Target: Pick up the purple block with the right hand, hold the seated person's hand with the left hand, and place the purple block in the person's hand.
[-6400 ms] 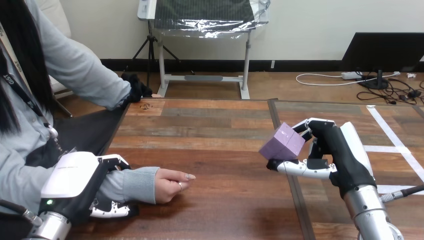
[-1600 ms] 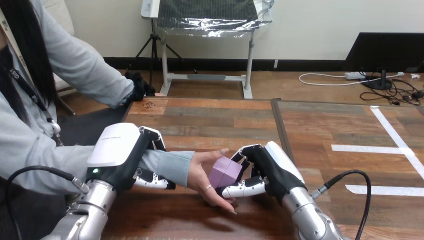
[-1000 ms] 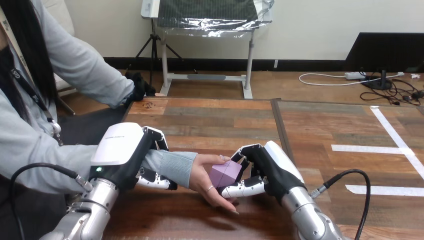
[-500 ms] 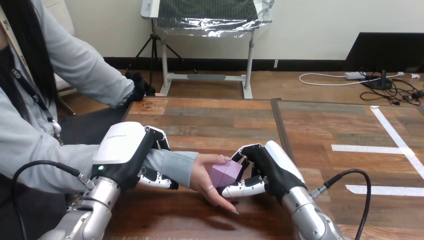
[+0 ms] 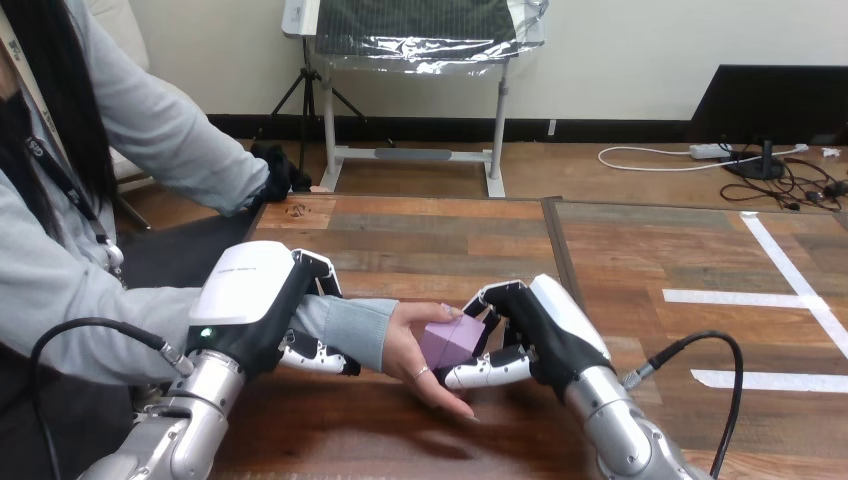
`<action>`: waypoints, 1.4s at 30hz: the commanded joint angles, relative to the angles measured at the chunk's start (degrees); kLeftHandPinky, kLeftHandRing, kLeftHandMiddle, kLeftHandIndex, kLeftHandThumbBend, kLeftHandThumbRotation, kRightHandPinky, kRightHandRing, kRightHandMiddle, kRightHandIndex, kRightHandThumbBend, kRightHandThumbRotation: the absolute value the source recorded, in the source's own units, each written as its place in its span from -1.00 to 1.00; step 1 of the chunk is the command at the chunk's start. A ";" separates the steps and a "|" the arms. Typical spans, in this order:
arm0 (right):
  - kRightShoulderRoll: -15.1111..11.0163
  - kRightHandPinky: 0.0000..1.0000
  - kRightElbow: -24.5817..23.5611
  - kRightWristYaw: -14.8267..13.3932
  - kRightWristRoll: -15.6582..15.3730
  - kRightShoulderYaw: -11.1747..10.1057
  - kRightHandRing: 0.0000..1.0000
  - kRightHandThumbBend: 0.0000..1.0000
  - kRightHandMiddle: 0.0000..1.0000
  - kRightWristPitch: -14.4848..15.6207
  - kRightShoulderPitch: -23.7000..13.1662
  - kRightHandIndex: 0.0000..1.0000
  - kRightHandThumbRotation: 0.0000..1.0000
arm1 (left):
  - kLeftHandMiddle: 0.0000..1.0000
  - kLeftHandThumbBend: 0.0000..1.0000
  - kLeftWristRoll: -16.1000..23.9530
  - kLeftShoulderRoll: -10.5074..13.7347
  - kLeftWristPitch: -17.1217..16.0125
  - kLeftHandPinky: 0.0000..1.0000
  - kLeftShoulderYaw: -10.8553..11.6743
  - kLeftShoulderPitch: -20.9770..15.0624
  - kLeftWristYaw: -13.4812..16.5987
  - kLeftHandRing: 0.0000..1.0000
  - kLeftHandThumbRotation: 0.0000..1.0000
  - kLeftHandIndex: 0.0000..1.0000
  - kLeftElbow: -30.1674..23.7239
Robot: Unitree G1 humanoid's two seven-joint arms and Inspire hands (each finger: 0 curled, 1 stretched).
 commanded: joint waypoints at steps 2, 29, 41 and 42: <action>1.40 -0.86 -0.07 -1.85 -0.65 1.09 -0.77 -0.26 -0.64 -2.32 -9.02 -0.59 -0.77 | -0.35 0.92 -0.22 -3.02 -3.11 -0.49 -1.04 -10.10 3.33 -0.44 -0.59 -0.31 -1.16; -0.50 -0.42 0.72 -0.44 -1.05 0.94 -0.31 0.23 -0.20 -0.32 -9.98 -0.12 -0.11 | -0.04 0.95 -0.53 -1.83 -4.69 -0.16 -0.65 -8.28 4.63 -0.12 -0.38 0.03 -2.04; -1.87 0.02 0.86 -1.08 -2.27 1.84 0.15 0.71 0.24 0.37 -10.01 0.31 0.22 | 0.19 0.87 -0.30 -0.41 -6.28 0.16 -0.24 -6.45 5.23 0.14 -0.24 0.28 -3.36; -1.98 0.05 0.86 -1.06 -2.32 1.91 0.18 0.73 0.27 0.39 -10.01 0.34 0.24 | 0.21 0.86 -0.23 -0.30 -6.41 0.20 -0.24 -6.31 5.40 0.15 -0.24 0.29 -3.40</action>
